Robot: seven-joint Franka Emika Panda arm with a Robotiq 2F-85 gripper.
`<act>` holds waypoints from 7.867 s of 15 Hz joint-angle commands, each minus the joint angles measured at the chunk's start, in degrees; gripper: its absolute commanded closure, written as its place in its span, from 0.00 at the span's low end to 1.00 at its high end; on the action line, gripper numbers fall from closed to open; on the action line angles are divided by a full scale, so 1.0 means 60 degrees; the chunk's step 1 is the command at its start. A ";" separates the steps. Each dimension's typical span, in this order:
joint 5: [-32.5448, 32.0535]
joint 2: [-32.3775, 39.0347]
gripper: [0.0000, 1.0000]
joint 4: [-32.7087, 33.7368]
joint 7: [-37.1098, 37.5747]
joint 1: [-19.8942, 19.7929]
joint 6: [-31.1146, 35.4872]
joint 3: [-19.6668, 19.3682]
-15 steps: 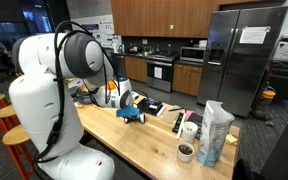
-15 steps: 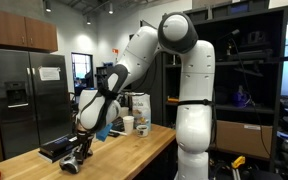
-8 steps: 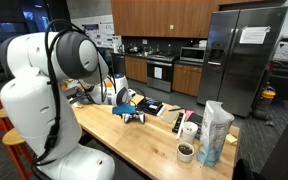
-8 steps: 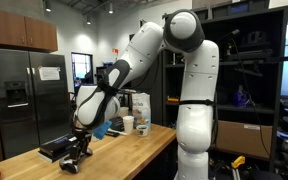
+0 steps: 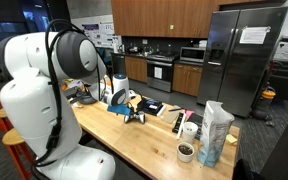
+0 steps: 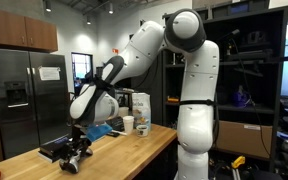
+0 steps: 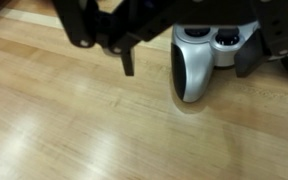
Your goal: Put the console on top of the black box.
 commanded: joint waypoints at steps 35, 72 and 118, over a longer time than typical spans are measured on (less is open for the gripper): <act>-0.0112 0.2075 0.00 0.2314 0.4336 -0.0294 -0.1163 0.0398; -0.4218 0.1730 0.86 0.2206 0.6782 0.0174 -0.1194 0.0191; -0.5840 0.1336 0.00 0.1934 -0.2963 -0.0597 -0.0781 0.0067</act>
